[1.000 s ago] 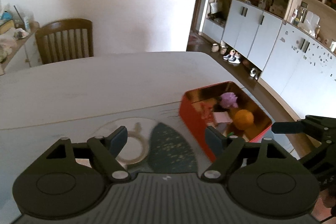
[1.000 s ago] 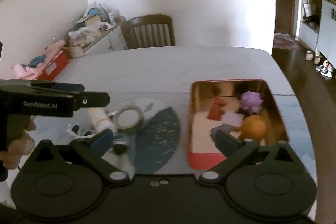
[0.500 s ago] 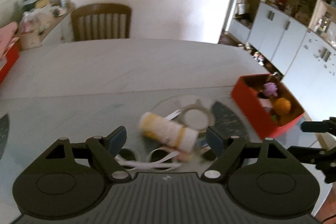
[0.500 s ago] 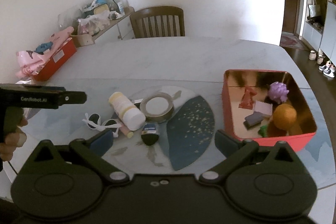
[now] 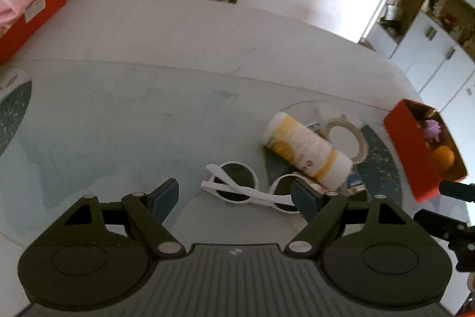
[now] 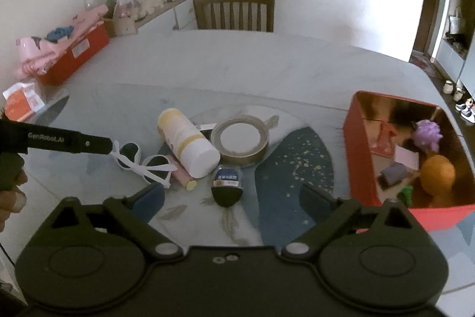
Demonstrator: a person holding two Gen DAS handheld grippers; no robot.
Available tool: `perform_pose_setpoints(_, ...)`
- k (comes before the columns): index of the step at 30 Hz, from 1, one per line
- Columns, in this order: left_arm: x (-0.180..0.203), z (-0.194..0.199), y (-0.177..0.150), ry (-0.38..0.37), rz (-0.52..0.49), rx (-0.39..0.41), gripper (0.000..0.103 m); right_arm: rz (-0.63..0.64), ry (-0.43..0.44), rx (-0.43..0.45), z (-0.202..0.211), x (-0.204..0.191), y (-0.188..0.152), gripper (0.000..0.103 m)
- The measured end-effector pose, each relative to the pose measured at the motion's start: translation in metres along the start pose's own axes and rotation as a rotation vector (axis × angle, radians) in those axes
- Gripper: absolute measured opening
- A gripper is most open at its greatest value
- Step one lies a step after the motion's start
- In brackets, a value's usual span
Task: Organize rigid objects
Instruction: 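Grasp the white sunglasses by an arm with the left tool while the right tool grasps the dark bottle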
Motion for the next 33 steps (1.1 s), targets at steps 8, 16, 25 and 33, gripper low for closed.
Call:
perform_pose_setpoints(8, 0.006, -0.028, -0.001, 0.039, 0.089, -0.044, 0.083, 0.054, 0.012, -0.055, -0.035, -0.005, 0.002, 0.084)
perform_pose_setpoints(16, 0.008, -0.042, -0.009, 0.061, 0.166, -0.087, 0.082, 0.109, 0.035, -0.095, -0.059, -0.006, 0.005, 0.072)
perform_pose_setpoints(25, 0.009, -0.048, -0.016, 0.071, 0.171, -0.093, 0.055, 0.155, 0.058, -0.116, -0.073, -0.010, 0.004, 0.056)
perform_pose_setpoints(33, 0.008, -0.046, -0.021, 0.070, 0.116, -0.090, 0.021, 0.175, 0.066, -0.127, -0.080, -0.013, 0.002, 0.044)
Point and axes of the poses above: each gripper's, at about its wrist camera, not at the fingertips, and z roughly against the way its jaws point, x to its right, y to its top, the point moved 6 cm from there along -z, roughly the way its jaws point, and after that the axes turned 10 degrees about z, right-handed, at the moved point
